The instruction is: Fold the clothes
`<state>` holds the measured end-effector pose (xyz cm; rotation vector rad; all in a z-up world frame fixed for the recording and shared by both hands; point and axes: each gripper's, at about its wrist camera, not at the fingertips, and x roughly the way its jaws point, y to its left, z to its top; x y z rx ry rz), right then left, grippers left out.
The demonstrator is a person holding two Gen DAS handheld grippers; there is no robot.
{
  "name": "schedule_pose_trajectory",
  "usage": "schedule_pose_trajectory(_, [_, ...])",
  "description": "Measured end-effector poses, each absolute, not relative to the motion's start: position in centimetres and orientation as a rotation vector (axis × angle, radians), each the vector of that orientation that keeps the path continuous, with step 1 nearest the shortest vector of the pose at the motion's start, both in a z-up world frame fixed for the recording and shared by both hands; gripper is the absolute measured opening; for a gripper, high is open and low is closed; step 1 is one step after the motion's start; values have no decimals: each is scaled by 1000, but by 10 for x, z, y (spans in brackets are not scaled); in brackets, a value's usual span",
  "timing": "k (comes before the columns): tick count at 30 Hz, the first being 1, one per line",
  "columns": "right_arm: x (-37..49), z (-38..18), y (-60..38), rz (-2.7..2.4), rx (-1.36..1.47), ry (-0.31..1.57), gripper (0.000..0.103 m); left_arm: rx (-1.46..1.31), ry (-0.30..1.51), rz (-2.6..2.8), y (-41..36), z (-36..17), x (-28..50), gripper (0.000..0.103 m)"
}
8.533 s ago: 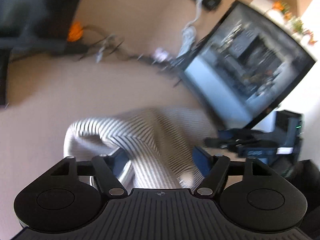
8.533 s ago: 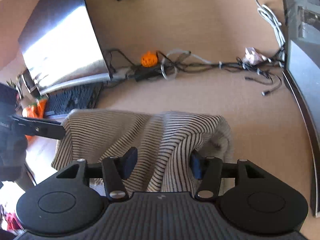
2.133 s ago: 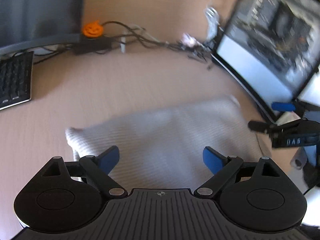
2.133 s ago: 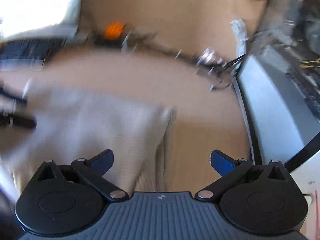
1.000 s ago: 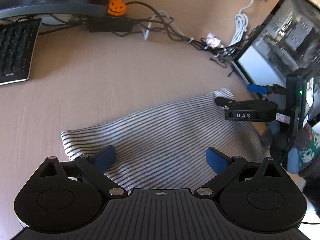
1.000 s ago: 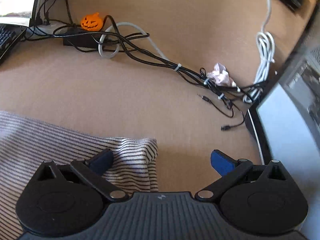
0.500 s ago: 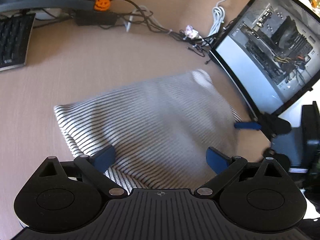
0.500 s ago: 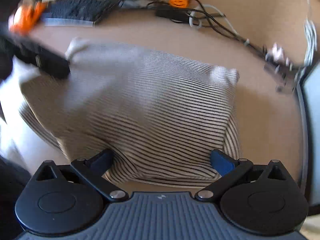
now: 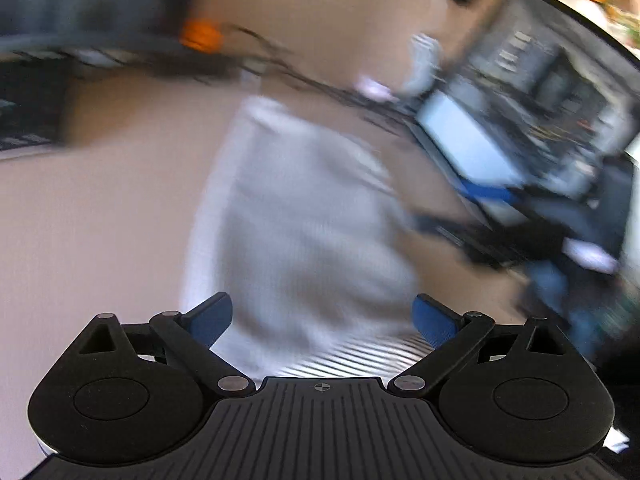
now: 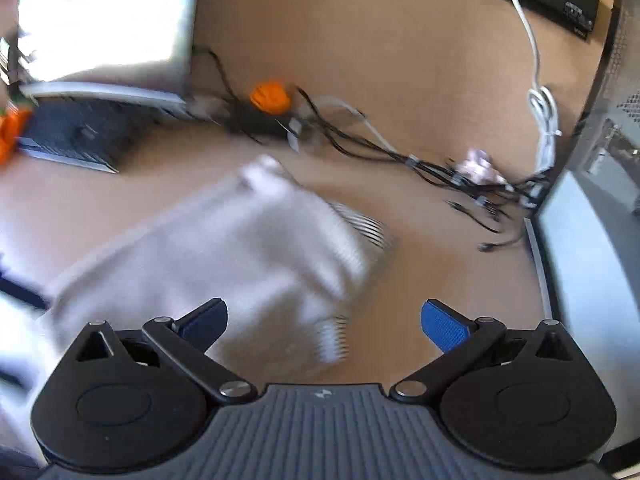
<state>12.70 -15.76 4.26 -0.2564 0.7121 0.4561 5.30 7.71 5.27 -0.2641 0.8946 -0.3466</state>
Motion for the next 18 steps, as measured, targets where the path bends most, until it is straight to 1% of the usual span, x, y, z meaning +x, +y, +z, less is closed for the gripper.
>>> schedule_pose_trajectory(3, [102, 32, -142, 552, -292, 725, 103, -112, 921, -187, 79, 45, 62, 99])
schedule_pose_trajectory(5, [85, 8, -128, 573, -411, 756, 103, 12, 928, -145, 73, 38, 59, 99])
schedule_pose_trajectory(8, [64, -14, -125, 508, -468, 707, 103, 134, 917, -171, 61, 34, 47, 99])
schedule_pose_trajectory(13, [68, -13, -126, 478, -433, 752, 103, 114, 914, -192, 56, 32, 43, 99])
schedule_pose_trajectory(16, [65, -12, -126, 487, -468, 740, 103, 134, 895, -145, 52, 31, 44, 99])
schedule_pose_trajectory(18, [60, -10, -125, 502, -504, 727, 103, 86, 876, -151, 54, 36, 46, 99])
